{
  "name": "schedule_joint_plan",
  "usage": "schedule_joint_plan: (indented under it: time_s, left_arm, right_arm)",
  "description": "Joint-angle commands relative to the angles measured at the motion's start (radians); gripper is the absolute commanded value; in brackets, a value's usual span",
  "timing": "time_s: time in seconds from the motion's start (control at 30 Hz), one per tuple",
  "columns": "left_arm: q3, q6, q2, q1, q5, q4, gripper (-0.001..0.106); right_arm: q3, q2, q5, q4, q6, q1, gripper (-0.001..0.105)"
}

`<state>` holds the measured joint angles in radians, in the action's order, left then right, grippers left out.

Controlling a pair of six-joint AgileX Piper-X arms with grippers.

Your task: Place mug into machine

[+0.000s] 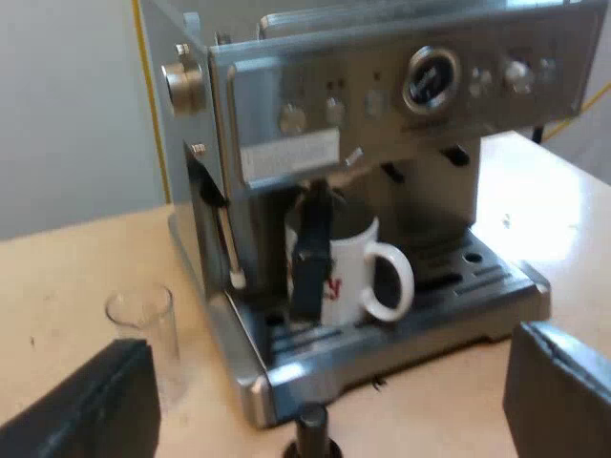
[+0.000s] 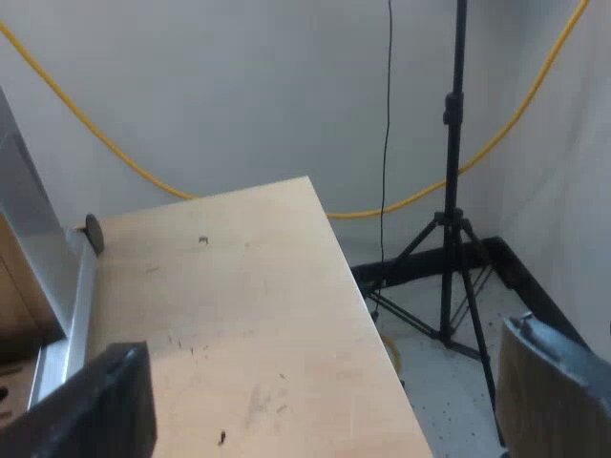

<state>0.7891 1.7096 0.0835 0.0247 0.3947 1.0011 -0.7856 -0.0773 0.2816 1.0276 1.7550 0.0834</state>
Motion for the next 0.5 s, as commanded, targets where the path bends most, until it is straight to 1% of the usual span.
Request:
schedule_joint_plan:
  time_s: [0.03,0.07,0.1,0.2,0.27,0.4,0.43,0.47,0.5]
  left_arm:
    - [-0.001,-0.005,-0.036,0.007,0.053,0.041,0.081]
    - [-0.001,-0.005,-0.054,0.007,0.073,0.059,0.081]
    - [-0.001,-0.005,-0.062,0.007,0.080,0.068,0.081]
    - [-0.001,-0.008,-0.106,0.007,0.081,0.114,0.081]
    - [-0.001,-0.008,-0.149,0.007,0.081,0.160,0.081]
    - [-0.001,-0.008,-0.232,0.007,0.081,0.211,0.081]
    - [0.001,-0.010,-0.245,0.007,0.079,0.236,0.081]
    - [0.021,-0.019,-0.238,0.003,0.082,0.290,0.081]
    - [0.024,-0.024,-0.233,0.001,0.081,0.303,0.081]
  right_arm:
    - [0.012,0.052,-0.002,0.043,0.014,-0.002,0.074]
    - [0.018,0.075,-0.002,0.059,0.019,-0.002,0.074]
    - [0.021,0.087,-0.002,0.063,0.023,-0.002,0.074]
    - [0.030,0.135,-0.002,0.088,0.023,-0.002,0.074]
    - [0.028,0.131,-0.003,0.132,0.023,0.001,0.074]
    - [0.043,0.131,-0.011,0.137,0.023,0.001,0.074]
    - [0.046,0.131,-0.014,0.137,0.023,0.001,0.074]
    - [0.050,0.131,-0.017,0.137,0.023,0.001,0.074]
    - [0.051,0.131,-0.018,0.137,0.023,0.001,0.074]
